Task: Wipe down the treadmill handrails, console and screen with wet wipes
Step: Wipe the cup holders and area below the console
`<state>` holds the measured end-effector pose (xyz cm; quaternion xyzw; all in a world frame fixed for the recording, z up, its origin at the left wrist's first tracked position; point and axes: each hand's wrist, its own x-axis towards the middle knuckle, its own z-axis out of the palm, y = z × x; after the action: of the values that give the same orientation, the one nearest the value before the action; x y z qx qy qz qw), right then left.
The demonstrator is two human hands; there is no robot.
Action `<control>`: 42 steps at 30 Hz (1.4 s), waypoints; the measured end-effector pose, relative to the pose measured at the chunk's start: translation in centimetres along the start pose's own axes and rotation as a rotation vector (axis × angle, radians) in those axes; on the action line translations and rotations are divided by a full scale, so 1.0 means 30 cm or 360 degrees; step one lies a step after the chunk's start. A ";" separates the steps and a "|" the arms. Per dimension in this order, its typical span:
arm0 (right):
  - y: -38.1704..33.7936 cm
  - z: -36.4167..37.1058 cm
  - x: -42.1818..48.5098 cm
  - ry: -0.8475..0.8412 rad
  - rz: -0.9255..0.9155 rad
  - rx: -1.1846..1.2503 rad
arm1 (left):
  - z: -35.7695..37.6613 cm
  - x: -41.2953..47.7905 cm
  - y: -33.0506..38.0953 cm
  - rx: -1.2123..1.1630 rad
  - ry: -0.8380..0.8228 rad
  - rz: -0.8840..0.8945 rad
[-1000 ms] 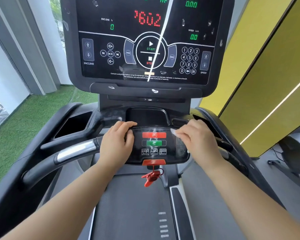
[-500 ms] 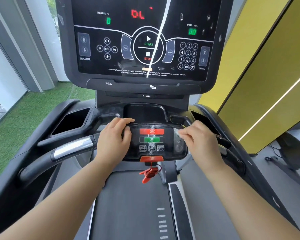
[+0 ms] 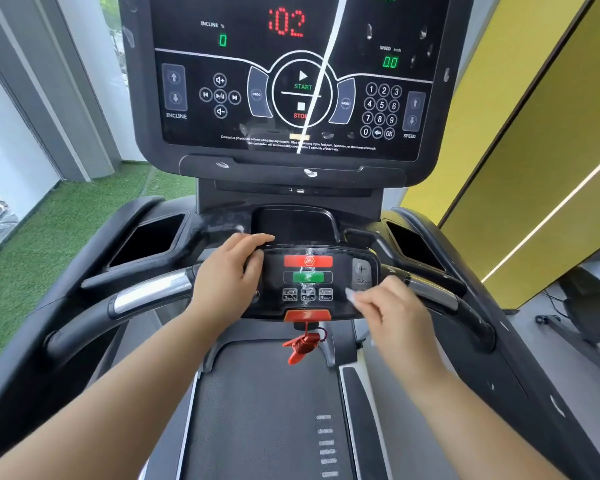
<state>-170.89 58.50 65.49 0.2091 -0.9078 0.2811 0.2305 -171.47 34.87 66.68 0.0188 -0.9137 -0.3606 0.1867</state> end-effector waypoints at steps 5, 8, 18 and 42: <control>-0.068 0.059 0.023 -0.0150 -0.0146 0.0079 | -0.071 0.015 -0.023 -0.0217 -0.0228 -0.0121; -0.038 0.026 0.028 -0.0177 -0.0105 0.0083 | -0.078 -0.016 -0.070 0.0051 -0.0198 -0.0056; -0.230 0.151 0.061 -0.0337 -0.0304 0.0136 | -0.125 -0.025 -0.101 -0.0395 -0.0398 -0.0289; -0.344 0.218 0.212 -0.0162 -0.0862 -0.0127 | -0.178 0.018 -0.159 -0.0544 -0.0557 -0.0459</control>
<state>-172.73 45.17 68.35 0.4488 -0.8396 0.1625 0.2594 -170.57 27.76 67.28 0.0541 -0.8459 -0.5300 -0.0267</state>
